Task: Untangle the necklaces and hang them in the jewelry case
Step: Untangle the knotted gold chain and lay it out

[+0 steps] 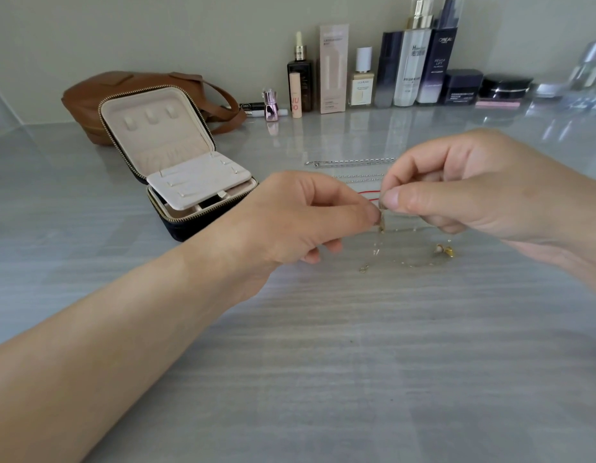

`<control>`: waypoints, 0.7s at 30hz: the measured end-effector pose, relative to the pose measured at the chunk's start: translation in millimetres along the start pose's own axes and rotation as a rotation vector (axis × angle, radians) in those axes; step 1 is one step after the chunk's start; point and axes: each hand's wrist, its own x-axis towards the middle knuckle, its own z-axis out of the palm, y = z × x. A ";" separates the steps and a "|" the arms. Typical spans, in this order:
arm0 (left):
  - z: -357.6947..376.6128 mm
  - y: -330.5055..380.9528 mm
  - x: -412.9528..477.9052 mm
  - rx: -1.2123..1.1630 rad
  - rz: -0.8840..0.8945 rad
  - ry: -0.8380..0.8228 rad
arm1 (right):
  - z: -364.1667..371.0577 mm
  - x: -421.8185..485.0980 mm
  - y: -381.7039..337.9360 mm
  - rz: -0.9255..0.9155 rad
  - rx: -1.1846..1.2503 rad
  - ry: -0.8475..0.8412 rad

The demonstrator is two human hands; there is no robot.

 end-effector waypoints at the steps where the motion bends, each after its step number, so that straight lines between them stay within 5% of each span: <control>1: -0.2 -0.1 0.0 -0.001 0.005 0.000 | -0.1 -0.1 0.3 -0.002 0.000 -0.002; 10: 1.5 0.3 -0.4 0.030 0.012 0.025 | 2.1 0.2 -0.2 -0.020 0.014 0.007; 21: -4.5 3.4 2.8 -0.230 -0.119 -0.020 | 0.6 -3.9 -5.7 -0.008 -0.187 0.147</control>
